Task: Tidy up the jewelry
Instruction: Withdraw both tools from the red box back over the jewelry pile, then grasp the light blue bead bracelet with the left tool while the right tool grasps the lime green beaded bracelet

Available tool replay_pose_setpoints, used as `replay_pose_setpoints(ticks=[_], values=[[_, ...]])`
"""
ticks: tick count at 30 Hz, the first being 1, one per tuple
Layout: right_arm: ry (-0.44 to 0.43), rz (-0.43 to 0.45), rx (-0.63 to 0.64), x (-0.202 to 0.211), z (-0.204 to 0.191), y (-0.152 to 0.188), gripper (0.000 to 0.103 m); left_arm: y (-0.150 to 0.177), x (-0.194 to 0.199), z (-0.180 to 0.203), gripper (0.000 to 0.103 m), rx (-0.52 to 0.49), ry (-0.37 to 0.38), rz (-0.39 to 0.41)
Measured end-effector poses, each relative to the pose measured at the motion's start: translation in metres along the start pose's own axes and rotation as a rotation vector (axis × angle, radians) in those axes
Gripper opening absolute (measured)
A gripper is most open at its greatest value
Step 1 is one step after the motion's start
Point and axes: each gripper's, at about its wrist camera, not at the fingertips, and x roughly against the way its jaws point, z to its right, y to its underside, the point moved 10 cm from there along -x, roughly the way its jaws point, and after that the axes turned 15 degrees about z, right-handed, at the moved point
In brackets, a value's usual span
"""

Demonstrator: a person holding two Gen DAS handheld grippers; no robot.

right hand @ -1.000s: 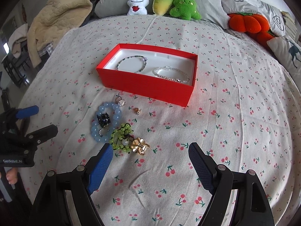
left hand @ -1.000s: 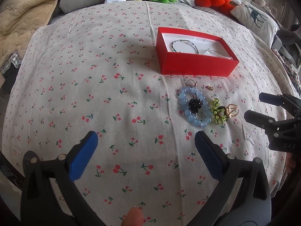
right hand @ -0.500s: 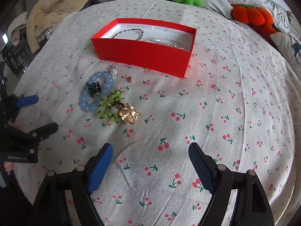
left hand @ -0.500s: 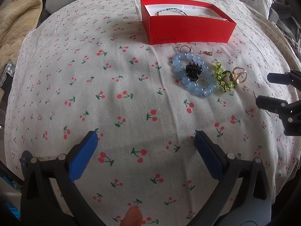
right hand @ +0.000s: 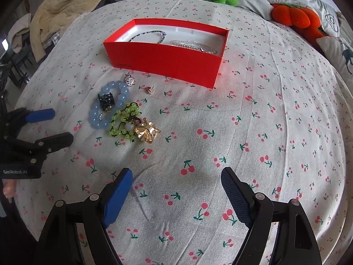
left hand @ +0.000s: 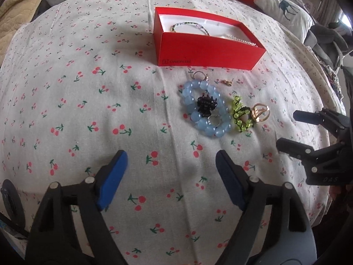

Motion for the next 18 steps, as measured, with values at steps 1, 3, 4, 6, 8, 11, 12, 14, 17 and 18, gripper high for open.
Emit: replay_pose_setpoints(ticks=[1,3,4,6,8,11,12,14,17,18], values=[[-0.001,0.002,-0.002,0.001,0.0,-0.001,0.084,-0.004,-0.001,0.003,0.069,0.02,0.024,0.008],[-0.003,0.006,-0.002,0.001,0.0,-0.002,0.084,-0.009,-0.004,0.008,0.061,0.044,0.047,0.02],[-0.003,0.007,-0.001,0.002,0.0,-0.003,0.084,-0.012,-0.007,0.011,0.056,0.05,0.054,0.023],[-0.002,0.01,-0.001,0.002,0.0,-0.003,0.084,-0.014,-0.013,0.015,0.046,0.053,0.05,0.021],[-0.002,0.012,-0.002,0.003,-0.001,-0.004,0.084,-0.014,-0.021,0.019,0.042,0.04,0.043,0.011],[0.001,0.02,-0.004,0.002,0.0,-0.006,0.084,-0.016,-0.027,0.021,0.04,0.021,0.019,0.011],[0.001,0.021,-0.005,0.002,0.0,-0.007,0.084,-0.016,-0.028,0.021,0.036,0.016,0.01,0.011],[-0.002,0.023,-0.011,0.002,0.0,-0.01,0.084,-0.017,-0.029,0.02,0.026,0.008,-0.008,0.008],[-0.009,0.032,-0.016,0.001,-0.003,-0.015,0.084,-0.017,-0.028,0.017,0.018,-0.005,-0.017,-0.001],[-0.011,0.036,-0.014,0.001,-0.004,-0.016,0.084,-0.017,-0.028,0.016,0.017,-0.006,-0.017,-0.004]])
